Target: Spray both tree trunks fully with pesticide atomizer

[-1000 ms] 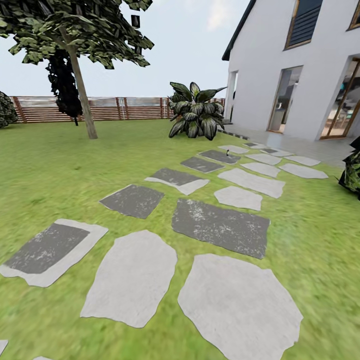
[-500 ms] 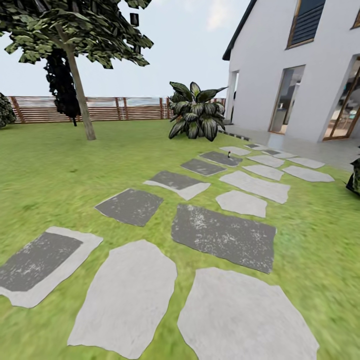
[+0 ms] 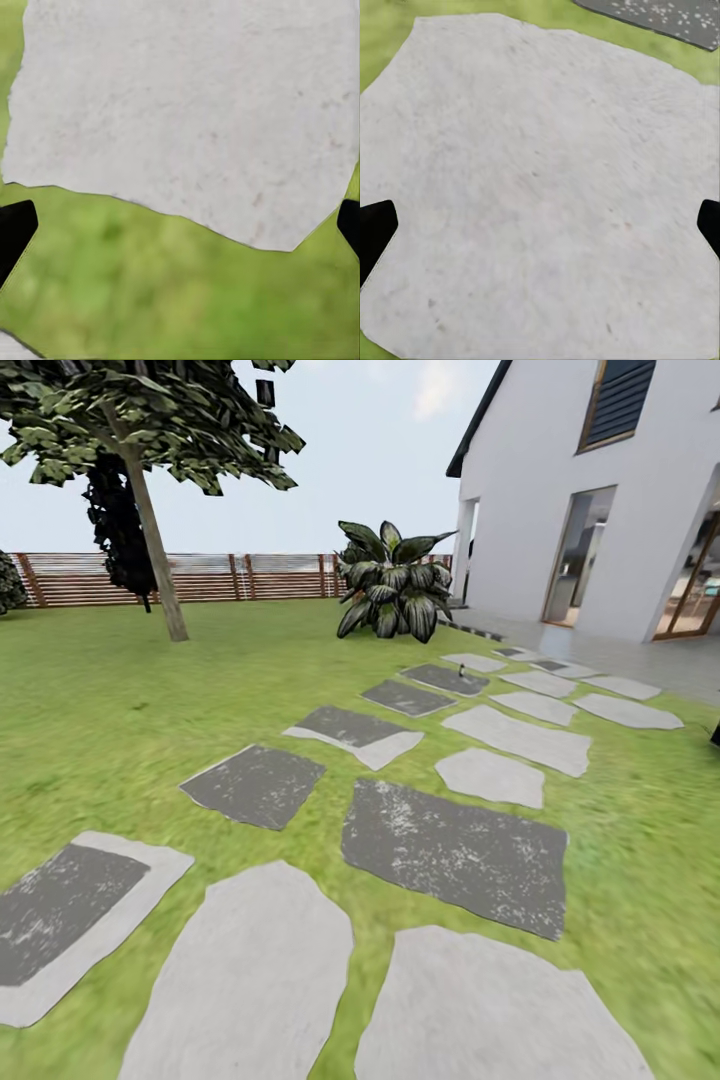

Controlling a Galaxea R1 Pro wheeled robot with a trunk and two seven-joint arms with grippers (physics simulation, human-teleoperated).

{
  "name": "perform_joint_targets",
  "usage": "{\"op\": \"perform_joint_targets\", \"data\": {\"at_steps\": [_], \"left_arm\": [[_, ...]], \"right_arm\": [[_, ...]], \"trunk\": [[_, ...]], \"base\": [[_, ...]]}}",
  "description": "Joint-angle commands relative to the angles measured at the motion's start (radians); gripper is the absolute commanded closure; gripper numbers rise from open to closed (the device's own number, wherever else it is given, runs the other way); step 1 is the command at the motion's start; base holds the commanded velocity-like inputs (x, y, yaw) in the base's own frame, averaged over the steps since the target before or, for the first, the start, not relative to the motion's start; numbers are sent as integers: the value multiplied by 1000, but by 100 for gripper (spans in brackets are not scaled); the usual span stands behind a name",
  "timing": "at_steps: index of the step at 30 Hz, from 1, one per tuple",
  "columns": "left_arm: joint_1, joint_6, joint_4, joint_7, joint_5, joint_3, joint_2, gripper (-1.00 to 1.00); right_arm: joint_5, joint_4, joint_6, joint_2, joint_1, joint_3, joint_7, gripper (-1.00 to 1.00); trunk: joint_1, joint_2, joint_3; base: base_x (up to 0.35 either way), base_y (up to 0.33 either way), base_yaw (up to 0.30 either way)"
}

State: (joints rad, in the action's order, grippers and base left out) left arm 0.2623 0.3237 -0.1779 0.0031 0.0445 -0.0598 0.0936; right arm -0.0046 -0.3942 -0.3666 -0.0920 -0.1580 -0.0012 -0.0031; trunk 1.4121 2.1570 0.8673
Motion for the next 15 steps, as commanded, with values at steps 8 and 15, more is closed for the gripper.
{"op": "perform_joint_targets", "data": {"at_steps": [8, 15], "left_arm": [[0, 0, 0, 0, 0, 0, 0, -100], [0, 0, 0, 0, 0, 0, 0, -100]], "right_arm": [[0, 0, 0, 0, 0, 0, 0, -100], [0, 0, 0, 0, 0, 0, 0, -100]], "trunk": [[0, 0, 0], [0, 0, 0]], "base": [[338, 0, 0], [338, 0, -98]]}}
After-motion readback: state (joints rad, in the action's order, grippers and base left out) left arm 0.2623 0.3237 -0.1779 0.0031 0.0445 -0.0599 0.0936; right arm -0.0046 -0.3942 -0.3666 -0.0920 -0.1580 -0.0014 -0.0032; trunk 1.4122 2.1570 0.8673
